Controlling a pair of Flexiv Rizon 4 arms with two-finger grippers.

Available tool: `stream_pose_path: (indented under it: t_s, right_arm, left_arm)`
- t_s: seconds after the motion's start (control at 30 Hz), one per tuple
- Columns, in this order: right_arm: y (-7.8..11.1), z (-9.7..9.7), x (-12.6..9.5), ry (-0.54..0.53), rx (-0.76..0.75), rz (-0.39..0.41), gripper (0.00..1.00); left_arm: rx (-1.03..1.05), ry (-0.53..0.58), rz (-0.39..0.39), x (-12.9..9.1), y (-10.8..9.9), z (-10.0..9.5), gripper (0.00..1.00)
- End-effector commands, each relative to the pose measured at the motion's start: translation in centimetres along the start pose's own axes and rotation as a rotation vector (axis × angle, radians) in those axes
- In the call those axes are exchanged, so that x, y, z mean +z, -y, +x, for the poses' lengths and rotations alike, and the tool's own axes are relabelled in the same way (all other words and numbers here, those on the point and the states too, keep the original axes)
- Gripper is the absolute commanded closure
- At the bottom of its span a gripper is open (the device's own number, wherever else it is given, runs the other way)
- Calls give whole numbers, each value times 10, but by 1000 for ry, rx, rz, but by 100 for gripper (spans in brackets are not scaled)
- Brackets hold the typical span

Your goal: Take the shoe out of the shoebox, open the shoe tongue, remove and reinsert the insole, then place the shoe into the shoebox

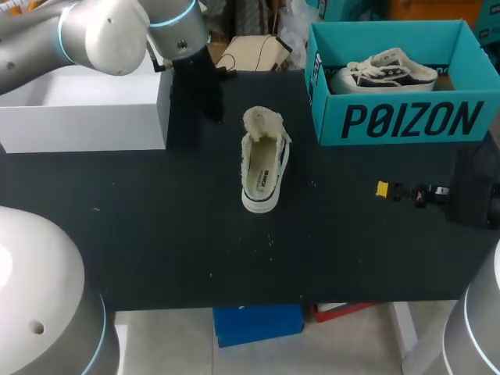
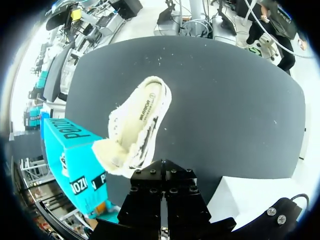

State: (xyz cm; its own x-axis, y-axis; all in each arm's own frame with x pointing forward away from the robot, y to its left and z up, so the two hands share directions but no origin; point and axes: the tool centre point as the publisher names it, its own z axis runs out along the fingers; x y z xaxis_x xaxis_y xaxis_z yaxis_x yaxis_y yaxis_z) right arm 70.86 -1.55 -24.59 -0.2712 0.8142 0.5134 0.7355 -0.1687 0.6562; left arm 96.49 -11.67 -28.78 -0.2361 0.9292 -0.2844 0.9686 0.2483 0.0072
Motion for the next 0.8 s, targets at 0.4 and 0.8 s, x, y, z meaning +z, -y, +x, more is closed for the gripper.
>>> stream_pose_path:
  t_s: [0.4,0.8]
  right_arm:
    - [0,0,-1,-2,1,-1,0]
    - [0,0,-1,-2,1,-1,0]
  left_arm:
    - [-42,-56,-9,31,-68,-34,100]
    - [25,-33,39,56,-82,-83,100]
